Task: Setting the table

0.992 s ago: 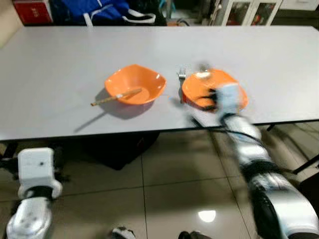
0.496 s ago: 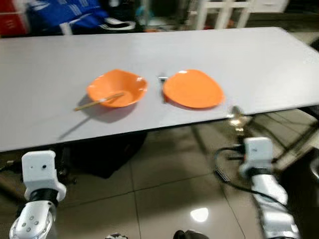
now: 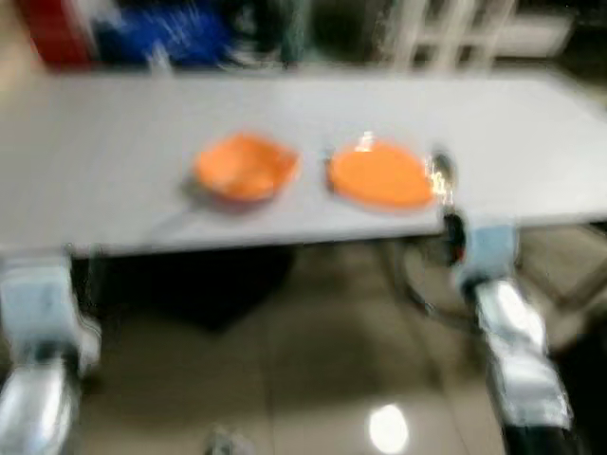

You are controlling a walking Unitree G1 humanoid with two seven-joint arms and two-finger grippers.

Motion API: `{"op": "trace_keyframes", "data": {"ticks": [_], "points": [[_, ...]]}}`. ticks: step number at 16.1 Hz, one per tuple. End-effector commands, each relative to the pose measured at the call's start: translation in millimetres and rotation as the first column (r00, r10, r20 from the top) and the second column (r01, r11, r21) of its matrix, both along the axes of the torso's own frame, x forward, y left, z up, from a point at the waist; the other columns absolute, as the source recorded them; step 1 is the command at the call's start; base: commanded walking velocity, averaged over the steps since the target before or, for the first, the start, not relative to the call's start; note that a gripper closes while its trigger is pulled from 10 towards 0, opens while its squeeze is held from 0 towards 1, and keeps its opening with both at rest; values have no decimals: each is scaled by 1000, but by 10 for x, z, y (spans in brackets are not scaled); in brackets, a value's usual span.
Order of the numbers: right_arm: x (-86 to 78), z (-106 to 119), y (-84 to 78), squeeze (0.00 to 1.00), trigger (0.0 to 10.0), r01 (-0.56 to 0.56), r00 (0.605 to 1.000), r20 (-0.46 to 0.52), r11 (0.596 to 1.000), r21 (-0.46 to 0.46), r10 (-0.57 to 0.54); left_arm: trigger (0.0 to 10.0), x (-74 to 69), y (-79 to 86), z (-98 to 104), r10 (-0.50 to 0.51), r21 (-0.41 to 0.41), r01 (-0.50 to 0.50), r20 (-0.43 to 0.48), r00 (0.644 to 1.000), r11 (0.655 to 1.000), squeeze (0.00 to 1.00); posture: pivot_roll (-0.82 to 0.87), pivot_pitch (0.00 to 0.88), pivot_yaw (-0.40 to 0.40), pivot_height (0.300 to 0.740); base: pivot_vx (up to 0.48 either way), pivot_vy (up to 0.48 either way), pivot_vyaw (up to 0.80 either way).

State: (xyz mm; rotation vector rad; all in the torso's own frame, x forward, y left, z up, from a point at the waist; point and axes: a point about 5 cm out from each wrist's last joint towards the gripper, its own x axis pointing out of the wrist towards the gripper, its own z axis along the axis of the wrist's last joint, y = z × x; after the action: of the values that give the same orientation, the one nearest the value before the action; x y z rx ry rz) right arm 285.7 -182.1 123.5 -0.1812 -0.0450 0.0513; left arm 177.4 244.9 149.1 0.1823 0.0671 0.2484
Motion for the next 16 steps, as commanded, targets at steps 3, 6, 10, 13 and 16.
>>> {"op": "trace_keyframes", "data": {"ticks": [3,6,10,13,16], "points": [[-23,-9,57,0,10000,-16,1000,-20,1000,18,17,10000,60,-46,96,-17,10,16,35,999,1000,0,24,27,-15,740,225,162,0],[-41,-40,124,0,10000,-37,999,-38,999,24,38,10000,85,-36,146,-7,20,6,45,999,1000,0,28,31,-15,740,385,287,0],[-55,-74,171,0,10000,-36,998,-40,999,29,38,10000,156,-99,196,-57,68,53,46,997,996,0,25,31,-7,740,470,0,0],[-64,-90,192,0,10000,-38,998,-42,999,30,39,10000,181,-144,212,-82,72,79,45,996,994,0,20,30,-2,740,480,0,0],[-62,-114,249,0,10000,-51,998,-46,998,36,52,10000,217,-165,225,-93,62,90,49,994,994,0,22,29,2,740,480,0,0]]}}
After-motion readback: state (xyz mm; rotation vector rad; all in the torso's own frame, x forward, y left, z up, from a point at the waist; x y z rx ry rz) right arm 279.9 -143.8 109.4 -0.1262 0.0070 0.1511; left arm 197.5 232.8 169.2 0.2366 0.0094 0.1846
